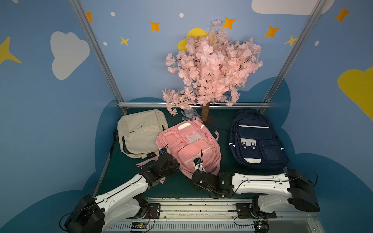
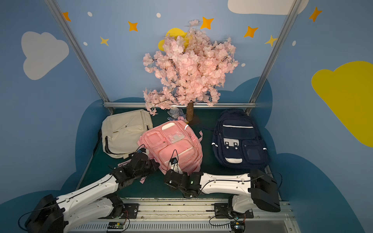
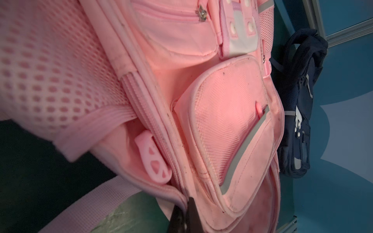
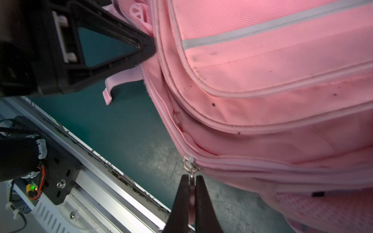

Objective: Zip up the backpack
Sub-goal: Zip the zipper on the backpack.

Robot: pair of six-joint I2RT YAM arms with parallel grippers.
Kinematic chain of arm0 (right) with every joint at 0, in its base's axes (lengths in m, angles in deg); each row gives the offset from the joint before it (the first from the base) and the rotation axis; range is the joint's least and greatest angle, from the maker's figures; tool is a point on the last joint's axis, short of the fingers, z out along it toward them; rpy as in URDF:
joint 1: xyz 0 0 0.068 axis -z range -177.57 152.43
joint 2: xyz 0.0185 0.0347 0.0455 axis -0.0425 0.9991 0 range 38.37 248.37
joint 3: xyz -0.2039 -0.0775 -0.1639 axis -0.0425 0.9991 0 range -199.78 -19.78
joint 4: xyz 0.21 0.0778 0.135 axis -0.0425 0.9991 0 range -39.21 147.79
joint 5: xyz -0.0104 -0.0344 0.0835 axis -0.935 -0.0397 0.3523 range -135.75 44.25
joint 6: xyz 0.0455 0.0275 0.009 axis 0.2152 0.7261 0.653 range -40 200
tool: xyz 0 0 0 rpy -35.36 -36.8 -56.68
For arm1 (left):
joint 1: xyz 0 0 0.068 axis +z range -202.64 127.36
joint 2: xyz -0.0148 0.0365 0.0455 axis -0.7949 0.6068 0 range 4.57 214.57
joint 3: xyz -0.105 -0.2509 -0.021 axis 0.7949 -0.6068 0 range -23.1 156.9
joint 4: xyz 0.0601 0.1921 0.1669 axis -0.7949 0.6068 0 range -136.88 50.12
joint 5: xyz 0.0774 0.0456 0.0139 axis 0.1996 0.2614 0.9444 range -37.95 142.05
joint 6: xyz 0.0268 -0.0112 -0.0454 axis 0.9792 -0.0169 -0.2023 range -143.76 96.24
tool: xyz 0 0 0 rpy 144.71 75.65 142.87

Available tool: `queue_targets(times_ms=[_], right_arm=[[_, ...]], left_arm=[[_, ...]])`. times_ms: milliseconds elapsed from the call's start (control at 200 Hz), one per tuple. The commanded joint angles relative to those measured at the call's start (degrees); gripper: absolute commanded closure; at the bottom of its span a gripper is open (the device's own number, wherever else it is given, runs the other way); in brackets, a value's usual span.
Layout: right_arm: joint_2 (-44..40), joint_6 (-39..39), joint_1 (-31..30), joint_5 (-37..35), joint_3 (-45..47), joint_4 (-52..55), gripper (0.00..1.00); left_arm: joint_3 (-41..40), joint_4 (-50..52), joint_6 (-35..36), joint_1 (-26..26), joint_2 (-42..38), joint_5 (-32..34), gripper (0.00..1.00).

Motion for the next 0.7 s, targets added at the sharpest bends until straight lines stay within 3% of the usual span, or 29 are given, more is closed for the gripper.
queue_targets(times_ms=[0,185,370,566,696], right_arm=[[-5.0,4.7,0.9,-4.1,3.4,10.5,1.00],[-17.2,7.0,7.4,-5.7,13.0,10.8,1.00],[-25.1,1.8,12.4,-2.7,16.2,7.5,1.00],[-23.5,0.7,9.3,-1.7,14.3,3.5,1.00],[-17.4,0.8,5.8,-1.0,12.6,-1.5,1.00]], left_arm=[[3.3,2.9,5.6,3.3,-4.6,5.4,0.97],[4.7,8.5,8.9,5.5,-10.6,7.1,0.97],[6.2,6.0,9.9,6.0,-7.2,4.1,0.98],[15.9,4.2,15.4,8.6,5.5,0.4,0.97],[16.1,3.2,15.3,13.2,7.1,-0.6,0.93]])
